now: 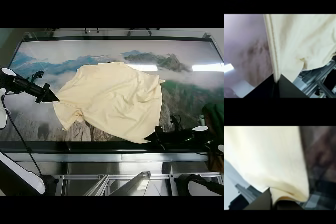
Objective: Fold the shirts.
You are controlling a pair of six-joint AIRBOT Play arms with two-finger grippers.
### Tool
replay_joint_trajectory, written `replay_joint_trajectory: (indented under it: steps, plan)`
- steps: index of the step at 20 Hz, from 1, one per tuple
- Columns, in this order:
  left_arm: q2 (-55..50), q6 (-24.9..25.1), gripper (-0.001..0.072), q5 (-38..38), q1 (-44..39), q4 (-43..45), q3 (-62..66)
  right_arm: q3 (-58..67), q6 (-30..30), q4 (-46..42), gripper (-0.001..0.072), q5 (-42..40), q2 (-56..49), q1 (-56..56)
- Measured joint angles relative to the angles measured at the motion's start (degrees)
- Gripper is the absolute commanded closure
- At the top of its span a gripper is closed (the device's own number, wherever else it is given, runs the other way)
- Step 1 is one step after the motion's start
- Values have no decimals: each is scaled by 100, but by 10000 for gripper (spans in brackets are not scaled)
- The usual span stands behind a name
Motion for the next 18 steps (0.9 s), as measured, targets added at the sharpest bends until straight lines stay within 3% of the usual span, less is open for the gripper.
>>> replay_joint_trajectory:
  steps: [3, 7, 13, 18]
  plan:
    - [103, -42, 689, -153, 179, 0, -83, 127, -306, 28, 693, -11, 138, -208]
    - [962, 177, 689, -435, 426, -638, -732, 903, -431, 162, 693, 979, 1023, -903]
    - [3836, 1263, 686, -621, 1012, -3995, -1635, 3340, -551, 890, 693, 2004, 2946, -1934]
    - [5733, 1672, 684, -702, 2533, -6498, -778, 5786, -675, 1263, 693, 1858, 3637, -2586]
